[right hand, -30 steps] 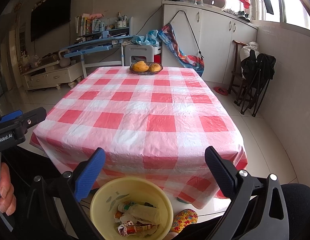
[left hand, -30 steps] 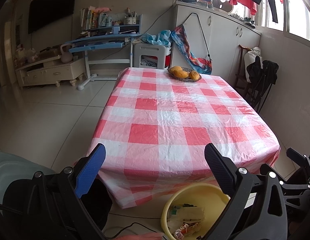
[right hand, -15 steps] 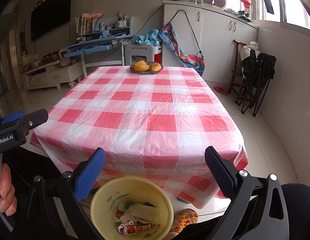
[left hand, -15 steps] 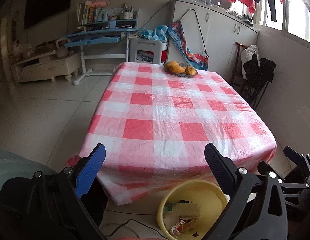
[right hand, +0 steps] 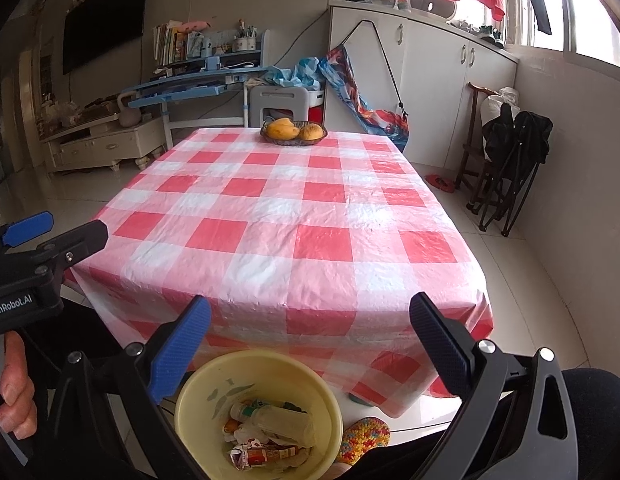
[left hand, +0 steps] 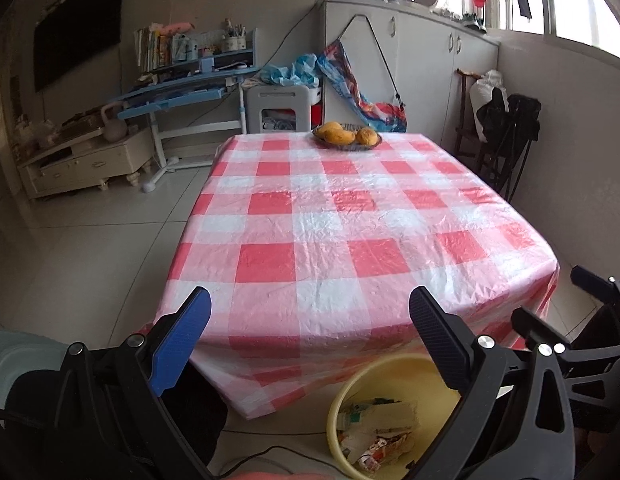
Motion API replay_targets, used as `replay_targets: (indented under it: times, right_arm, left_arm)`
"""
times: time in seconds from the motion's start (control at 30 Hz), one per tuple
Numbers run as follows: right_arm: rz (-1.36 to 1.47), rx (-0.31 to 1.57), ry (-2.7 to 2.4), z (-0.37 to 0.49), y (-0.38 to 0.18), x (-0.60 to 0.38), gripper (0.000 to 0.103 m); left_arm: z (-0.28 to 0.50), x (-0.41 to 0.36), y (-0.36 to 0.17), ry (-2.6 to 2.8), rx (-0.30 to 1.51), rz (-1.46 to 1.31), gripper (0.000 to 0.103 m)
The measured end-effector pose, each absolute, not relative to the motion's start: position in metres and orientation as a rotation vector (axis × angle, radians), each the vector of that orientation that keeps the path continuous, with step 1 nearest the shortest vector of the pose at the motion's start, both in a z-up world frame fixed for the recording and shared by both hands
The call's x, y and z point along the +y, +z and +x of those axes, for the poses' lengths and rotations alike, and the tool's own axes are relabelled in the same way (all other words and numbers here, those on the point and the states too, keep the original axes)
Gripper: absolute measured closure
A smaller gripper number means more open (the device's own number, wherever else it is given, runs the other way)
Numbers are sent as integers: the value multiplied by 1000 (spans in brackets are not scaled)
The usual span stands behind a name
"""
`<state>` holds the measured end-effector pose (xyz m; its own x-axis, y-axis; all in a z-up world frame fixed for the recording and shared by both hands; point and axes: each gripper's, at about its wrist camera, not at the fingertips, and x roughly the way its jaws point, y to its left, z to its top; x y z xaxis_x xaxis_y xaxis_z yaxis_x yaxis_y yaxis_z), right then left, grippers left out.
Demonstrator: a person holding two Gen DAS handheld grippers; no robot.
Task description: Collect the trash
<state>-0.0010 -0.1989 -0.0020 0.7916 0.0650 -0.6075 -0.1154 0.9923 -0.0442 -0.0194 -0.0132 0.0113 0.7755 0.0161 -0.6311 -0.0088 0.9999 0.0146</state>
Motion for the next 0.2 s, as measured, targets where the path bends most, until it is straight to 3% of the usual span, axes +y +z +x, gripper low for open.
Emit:
replay_targets:
  times: [0.2]
  right_arm:
    - [-83, 652, 98, -1, -1, -199, 8]
  left_arm:
    - [-11, 1, 2, -11, 783, -73, 7]
